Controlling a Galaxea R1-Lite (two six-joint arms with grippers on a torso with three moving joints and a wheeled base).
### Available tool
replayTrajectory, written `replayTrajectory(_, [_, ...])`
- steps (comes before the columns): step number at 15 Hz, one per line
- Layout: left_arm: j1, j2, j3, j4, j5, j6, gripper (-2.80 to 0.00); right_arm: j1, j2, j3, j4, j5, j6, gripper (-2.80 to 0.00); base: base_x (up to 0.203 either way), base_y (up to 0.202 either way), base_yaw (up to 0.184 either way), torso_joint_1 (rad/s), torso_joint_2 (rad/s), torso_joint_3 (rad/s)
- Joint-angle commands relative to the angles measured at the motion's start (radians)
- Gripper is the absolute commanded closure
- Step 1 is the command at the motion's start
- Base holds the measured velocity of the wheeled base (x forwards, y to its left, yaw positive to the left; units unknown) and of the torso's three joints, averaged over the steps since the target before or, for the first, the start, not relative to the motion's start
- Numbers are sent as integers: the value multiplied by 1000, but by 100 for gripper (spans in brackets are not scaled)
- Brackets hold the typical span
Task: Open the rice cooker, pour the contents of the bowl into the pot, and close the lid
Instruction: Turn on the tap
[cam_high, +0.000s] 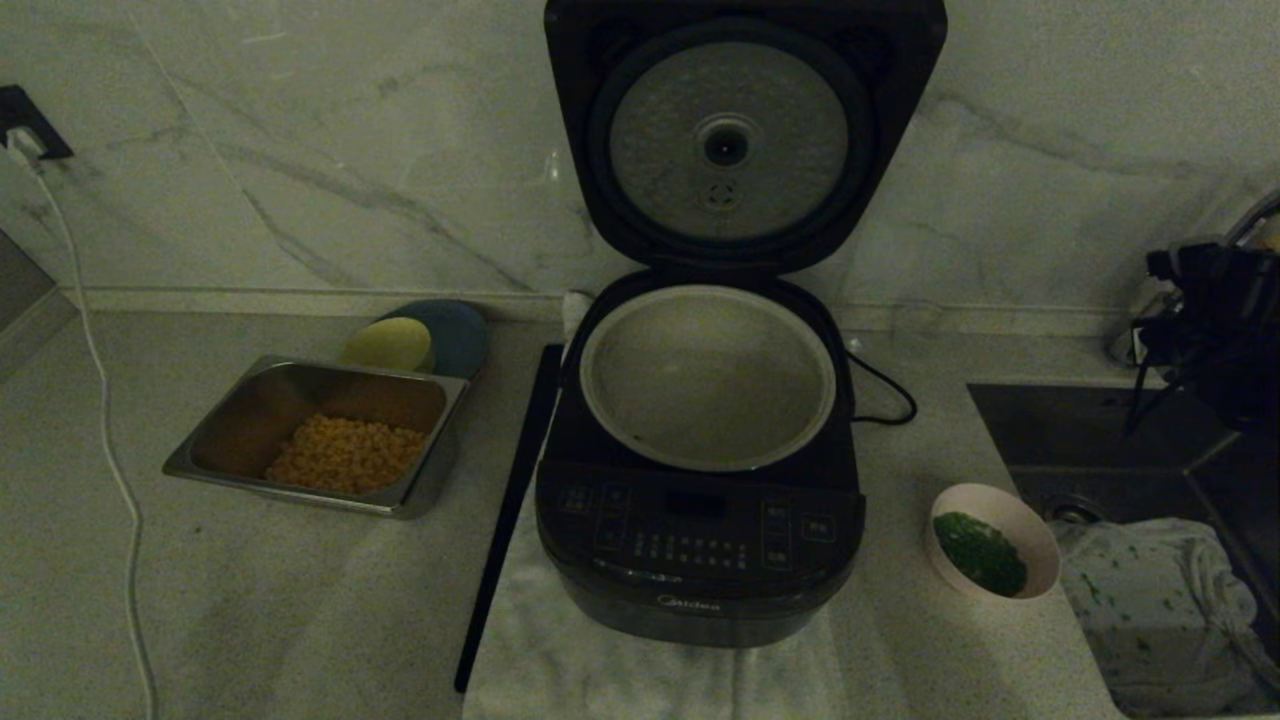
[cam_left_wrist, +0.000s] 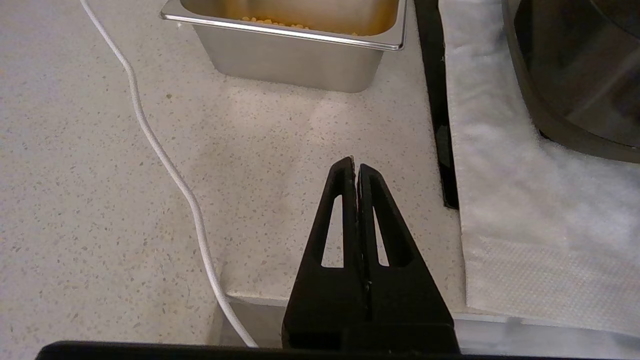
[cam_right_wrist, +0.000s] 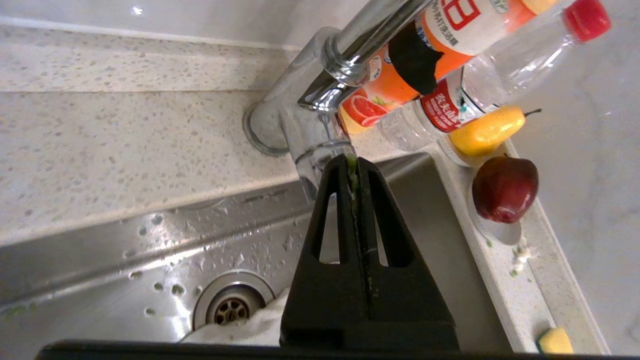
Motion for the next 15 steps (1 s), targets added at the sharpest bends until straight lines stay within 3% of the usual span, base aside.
replayTrajectory(1, [0,0,0,0,0,0,0,-1,42,-38,-3,-1,-3,0,0,0,0,0,0,0])
replayTrajectory(10, [0,0,0,0,0,0,0,-9,149,-184,-1,10,-9,0,0,0,0,0,0,0])
replayTrajectory(15, [0,0,0,0,0,0,0,-9,147,-196,2,18,-18,0,0,0,0,0,0,0])
